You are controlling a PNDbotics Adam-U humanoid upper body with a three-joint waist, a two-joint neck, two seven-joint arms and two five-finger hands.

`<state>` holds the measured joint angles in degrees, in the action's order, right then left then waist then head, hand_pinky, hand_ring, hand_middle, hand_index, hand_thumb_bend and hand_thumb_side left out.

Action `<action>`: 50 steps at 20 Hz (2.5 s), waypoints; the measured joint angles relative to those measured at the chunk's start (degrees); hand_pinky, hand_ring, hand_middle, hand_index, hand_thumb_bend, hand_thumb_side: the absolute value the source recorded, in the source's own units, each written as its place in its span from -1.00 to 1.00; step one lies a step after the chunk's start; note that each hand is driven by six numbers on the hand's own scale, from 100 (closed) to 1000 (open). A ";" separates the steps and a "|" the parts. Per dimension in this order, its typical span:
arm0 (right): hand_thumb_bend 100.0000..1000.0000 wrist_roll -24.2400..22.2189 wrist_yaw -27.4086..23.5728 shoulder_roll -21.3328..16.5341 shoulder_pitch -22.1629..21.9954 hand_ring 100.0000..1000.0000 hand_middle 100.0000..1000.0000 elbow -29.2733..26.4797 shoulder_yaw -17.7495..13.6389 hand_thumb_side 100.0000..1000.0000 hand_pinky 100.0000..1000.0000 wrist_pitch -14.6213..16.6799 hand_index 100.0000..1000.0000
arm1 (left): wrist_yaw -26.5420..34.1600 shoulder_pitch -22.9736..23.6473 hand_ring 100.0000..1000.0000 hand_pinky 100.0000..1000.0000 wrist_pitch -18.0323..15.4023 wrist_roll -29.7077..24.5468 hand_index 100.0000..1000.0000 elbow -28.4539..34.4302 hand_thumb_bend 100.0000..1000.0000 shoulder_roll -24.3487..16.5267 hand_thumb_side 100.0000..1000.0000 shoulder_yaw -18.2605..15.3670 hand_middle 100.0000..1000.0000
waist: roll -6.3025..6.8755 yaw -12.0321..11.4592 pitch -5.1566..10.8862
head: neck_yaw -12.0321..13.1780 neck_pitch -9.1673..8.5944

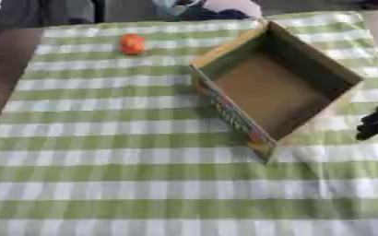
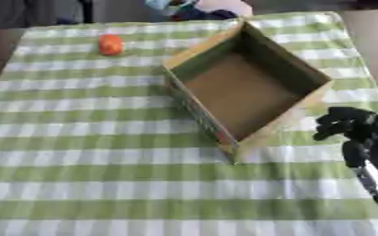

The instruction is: Pick up objects on the table and place them in the box.

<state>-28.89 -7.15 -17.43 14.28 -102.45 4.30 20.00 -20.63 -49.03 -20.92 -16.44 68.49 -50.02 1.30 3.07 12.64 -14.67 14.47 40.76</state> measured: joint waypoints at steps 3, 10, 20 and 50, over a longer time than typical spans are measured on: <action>-1.00 -0.11 0.00 0.00 -0.01 0.23 0.38 0.01 0.17 -0.01 0.52 -0.07 0.72 | -2.21 -1.41 0.18 0.34 -0.57 -0.27 0.86 -3.02 -0.85 0.99 -0.10 0.36 0.28 | 0.06 0.31 0.03 | 0.01 -0.02; -1.00 -0.35 0.00 0.00 -0.01 0.23 0.38 0.02 0.34 -0.01 0.52 -0.04 0.72 | -9.04 -4.10 0.17 0.32 -2.14 0.23 0.86 -10.09 -0.87 3.24 0.00 0.98 0.27 | 0.32 0.95 0.03 | 0.03 -0.04; -1.00 -0.79 -0.03 0.00 0.00 0.23 0.38 0.08 0.70 0.00 0.52 -0.14 0.72 | -19.18 -6.39 0.09 0.31 -3.03 2.23 0.88 -20.13 -0.90 6.85 0.16 0.95 0.24 | 0.33 1.86 -0.20 | 0.44 -0.08; -1.00 -1.17 -0.23 0.54 0.85 0.23 0.39 0.36 1.01 0.03 0.53 -0.22 0.71 | -29.88 -6.30 0.06 0.23 -0.76 7.52 0.89 -27.07 -0.96 8.08 0.26 -0.34 0.17 | 1.39 4.64 -3.89 | 0.54 -1.57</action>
<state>-30.06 -7.38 -16.89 15.12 -102.09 5.31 19.78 -50.51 -55.33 -21.68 -8.92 41.42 -41.94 0.97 4.46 17.28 -18.57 15.02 39.19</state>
